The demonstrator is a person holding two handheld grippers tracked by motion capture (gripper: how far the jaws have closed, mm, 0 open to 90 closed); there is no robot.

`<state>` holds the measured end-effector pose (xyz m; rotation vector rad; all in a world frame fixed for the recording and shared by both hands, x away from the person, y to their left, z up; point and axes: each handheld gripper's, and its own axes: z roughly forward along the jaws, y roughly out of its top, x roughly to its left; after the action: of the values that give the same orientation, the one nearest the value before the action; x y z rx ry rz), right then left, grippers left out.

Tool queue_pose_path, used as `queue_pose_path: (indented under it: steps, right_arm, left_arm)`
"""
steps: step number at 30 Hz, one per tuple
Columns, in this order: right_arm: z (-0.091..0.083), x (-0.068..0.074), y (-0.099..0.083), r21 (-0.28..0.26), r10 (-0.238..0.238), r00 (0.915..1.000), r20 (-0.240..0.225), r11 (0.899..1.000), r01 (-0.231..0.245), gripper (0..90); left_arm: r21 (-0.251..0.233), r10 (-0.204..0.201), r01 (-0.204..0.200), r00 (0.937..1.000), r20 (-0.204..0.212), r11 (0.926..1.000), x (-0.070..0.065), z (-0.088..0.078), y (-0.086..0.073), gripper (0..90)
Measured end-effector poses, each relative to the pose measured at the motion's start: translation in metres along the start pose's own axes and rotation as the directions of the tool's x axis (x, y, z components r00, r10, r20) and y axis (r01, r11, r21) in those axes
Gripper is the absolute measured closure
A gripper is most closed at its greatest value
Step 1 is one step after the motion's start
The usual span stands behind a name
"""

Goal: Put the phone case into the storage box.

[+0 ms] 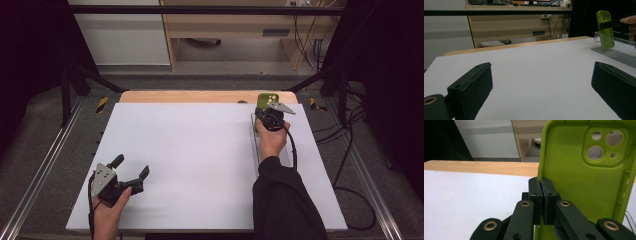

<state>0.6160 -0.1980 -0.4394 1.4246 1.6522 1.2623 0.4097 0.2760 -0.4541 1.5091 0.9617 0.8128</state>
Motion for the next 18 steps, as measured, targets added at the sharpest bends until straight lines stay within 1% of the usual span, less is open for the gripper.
queue_pose_path:
  steps: [8, 18]
  right_arm:
    - [0.0020, 0.0009, -0.0016, 0.006, 0.000, 1.0000, 0.000, 1.000, 0.000, 88.2]
    - [0.0038, 0.0007, -0.0038, 0.016, -0.015, 0.9999, 0.004, 1.000, 0.015, 88.1]
  left_arm:
    - [-0.002, -0.003, 0.003, 1.0000, -0.001, 1.0000, 0.0000, -0.0001, 0.0001, 3.0]
    - [0.001, 0.001, -0.001, 1.0000, 0.003, 1.0000, 0.0001, 0.0002, -0.0001, 3.0]
